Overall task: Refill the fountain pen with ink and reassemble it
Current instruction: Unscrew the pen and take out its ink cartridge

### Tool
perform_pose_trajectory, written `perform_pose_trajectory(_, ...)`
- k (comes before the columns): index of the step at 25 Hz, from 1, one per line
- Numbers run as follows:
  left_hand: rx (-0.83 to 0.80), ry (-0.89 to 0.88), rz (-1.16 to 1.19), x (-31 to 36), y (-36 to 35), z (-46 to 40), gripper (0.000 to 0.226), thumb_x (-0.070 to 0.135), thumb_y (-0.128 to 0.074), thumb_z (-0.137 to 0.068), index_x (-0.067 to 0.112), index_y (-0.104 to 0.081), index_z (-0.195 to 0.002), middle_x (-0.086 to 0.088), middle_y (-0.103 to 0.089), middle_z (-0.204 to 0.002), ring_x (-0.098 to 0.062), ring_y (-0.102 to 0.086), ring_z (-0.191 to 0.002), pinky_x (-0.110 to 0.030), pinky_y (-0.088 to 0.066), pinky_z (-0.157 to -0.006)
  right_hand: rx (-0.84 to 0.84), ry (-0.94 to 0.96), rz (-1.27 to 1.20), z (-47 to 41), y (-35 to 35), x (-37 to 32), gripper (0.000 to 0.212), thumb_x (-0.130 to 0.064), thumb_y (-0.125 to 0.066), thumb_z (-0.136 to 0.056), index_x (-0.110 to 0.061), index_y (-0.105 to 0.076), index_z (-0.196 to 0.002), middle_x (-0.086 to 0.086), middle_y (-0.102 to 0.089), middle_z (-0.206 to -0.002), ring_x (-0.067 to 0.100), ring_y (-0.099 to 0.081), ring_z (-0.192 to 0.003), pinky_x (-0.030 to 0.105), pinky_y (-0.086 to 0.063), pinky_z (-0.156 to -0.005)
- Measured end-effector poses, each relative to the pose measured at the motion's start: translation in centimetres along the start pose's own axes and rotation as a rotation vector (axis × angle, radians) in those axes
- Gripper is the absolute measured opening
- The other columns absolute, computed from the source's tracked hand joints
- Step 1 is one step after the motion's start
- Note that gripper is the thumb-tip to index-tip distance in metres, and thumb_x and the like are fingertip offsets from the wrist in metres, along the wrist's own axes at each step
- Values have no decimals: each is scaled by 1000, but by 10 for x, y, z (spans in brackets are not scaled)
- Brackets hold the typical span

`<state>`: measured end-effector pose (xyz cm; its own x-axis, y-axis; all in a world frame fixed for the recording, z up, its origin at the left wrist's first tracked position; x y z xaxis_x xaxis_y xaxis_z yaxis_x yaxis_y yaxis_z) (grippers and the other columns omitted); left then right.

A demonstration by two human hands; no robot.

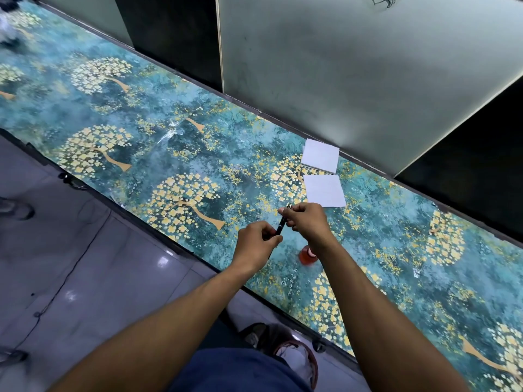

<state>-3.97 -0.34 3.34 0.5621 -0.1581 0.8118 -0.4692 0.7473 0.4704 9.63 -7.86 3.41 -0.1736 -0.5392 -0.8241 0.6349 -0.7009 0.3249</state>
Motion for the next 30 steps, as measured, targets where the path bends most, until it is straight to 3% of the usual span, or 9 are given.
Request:
perform_pose_trajectory(5, -17, 21, -39, -3, 3, -7, 14, 24, -77, -83, 12, -71, -84, 3, -71, -76, -5, -64, -69, -17, -45, -63, 46, -25, -60, -10, -1, -3, 33, -22, -78, -86, -15, -57, -61, -2, -60, -54, 12, -58, -52, 33, -43, -59)
perform_pose_trajectory(9, -33, 44, -36, -15, 2, -5, 16, 28, -79, -81, 14, -72, -82, 5, -71, -75, -8, -66, -72, -20, -50, -67, 94, -24, 8, -28, 12, -2, 32, -18, -77, -86, -13, -57, -63, 5, -60, -62, 19, -60, -58, 33, -43, -57)
perform_pose_trajectory(14, -51, 46, -48, -26, 5, 0, 16, 29, -78, -82, 14, -72, -82, 4, -71, -77, -7, -67, -74, -25, -53, -70, 86, -72, 422, -48, 8, 20, 27, -23, -79, -81, -3, -68, -66, 17, -70, -66, 25, -65, -61, 35, -45, -53)
perform_pose_trajectory(18, -67, 38, -74, -29, 6, 1, 14, 28, -77, -83, 15, -71, -81, 4, -70, -76, -7, -65, -73, -26, -52, -68, 66, -107, 719, -52, 1, 32, 24, -21, -75, -71, -11, -60, -55, 7, -63, -60, 26, -58, -54, 25, -40, -49)
perform_pose_trajectory(21, -66, 47, -67, -27, 6, -6, 15, 28, -77, -83, 15, -71, -82, 4, -69, -77, -7, -65, -73, -29, -55, -70, 98, -72, 797, -51, -3, 33, 23, -22, -74, -77, -16, -59, -59, 4, -60, -60, 26, -54, -54, 30, -43, -52)
perform_pose_trajectory(24, -62, 48, -54, -21, 5, -13, 15, 27, -77, -83, 14, -71, -83, 3, -70, -78, -9, -65, -74, -29, -55, -71, 150, -6, 679, -46, 0, 23, 17, -35, -74, -84, -20, -65, -87, -1, -62, -78, 26, -62, -74, 35, -48, -63)
perform_pose_trajectory(30, -54, 40, 0, -4, -5, -23, 14, 26, -77, -83, 13, -71, -86, 2, -71, -80, -11, -67, -77, -28, -54, -72, 36, -46, 60, -15, 16, 8, 24, -33, -72, -90, -8, -72, -90, 4, -74, -86, 17, -71, -73, 35, -52, -69)
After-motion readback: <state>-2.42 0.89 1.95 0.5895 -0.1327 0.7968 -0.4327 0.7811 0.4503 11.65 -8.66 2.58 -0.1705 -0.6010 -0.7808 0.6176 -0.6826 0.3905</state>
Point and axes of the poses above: each hand's wrist, its own z-axis away from the middle knuckle, its own y-axis out of the back of the hand, x = y × z, the point moved 1 cm from there along -z, towards the middle knuckle
